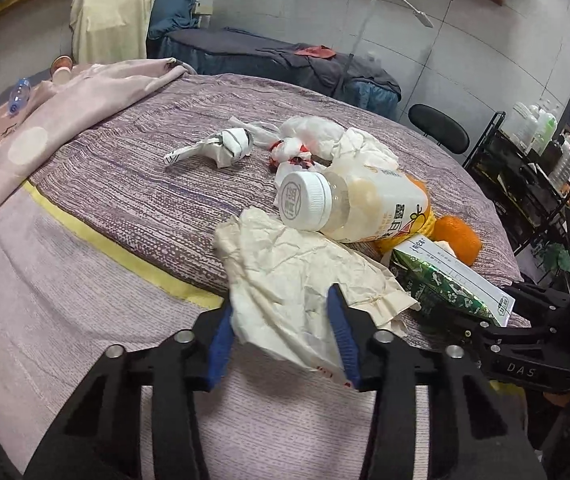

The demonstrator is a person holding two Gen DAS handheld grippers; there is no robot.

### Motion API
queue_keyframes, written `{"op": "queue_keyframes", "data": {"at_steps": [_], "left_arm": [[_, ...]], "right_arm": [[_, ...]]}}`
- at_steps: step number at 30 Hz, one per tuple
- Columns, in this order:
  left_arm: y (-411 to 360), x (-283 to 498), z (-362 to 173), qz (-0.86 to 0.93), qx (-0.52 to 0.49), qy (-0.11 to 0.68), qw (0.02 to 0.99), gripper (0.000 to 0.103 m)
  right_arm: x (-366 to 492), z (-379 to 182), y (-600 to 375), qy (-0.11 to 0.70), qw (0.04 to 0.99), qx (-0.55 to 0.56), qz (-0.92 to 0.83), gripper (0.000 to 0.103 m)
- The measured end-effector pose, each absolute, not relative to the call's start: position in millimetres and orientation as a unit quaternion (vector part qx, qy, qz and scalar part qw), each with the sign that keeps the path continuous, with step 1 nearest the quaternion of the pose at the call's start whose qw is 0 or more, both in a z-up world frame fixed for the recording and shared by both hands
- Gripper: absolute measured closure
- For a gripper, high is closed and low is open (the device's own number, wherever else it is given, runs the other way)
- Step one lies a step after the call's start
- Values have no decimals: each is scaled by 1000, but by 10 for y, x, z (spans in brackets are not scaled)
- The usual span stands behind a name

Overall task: Collect trash
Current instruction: 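Grasp the crumpled white paper with the left tool while the right tool grasps the green milk carton, then carry both items to the bin while the right tool drops the milk carton inside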

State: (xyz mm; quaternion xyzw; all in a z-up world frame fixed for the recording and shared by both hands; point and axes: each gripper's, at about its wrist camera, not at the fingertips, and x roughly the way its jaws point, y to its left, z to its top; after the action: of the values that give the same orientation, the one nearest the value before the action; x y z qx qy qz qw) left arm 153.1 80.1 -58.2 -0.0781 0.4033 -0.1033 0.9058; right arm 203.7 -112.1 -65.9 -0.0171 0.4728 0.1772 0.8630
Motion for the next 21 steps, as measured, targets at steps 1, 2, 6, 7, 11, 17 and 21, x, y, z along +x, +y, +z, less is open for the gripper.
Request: {"op": "queue_keyframes", "data": {"at_steps": [1, 2, 6, 7, 11, 17, 21], "left_arm": [[791, 1517, -570, -105, -79, 401, 907, 80], [782, 1493, -552, -111, -82, 397, 907, 88], [737, 1355, -442, -119, -78, 375, 916, 92], [731, 1313, -407, -118, -75, 369, 919, 93], [711, 1111, -228, -117, -72, 341, 930, 94], [632, 866, 69, -124, -69, 296, 945, 96], [482, 777, 179, -140, -65, 279, 948, 96]], "right_arm": [[2022, -646, -1126, 471, 864, -13, 179, 50], [2002, -626, -1140, 467, 865, -9, 181, 50], [1889, -541, -1245, 453, 871, 21, 189, 50], [1838, -510, -1293, 447, 873, 35, 193, 50], [1632, -389, -1437, 422, 884, 60, 190, 50], [1333, -218, -1662, 385, 900, 86, 183, 50], [1151, -146, -1871, 365, 909, 109, 170, 50]]}}
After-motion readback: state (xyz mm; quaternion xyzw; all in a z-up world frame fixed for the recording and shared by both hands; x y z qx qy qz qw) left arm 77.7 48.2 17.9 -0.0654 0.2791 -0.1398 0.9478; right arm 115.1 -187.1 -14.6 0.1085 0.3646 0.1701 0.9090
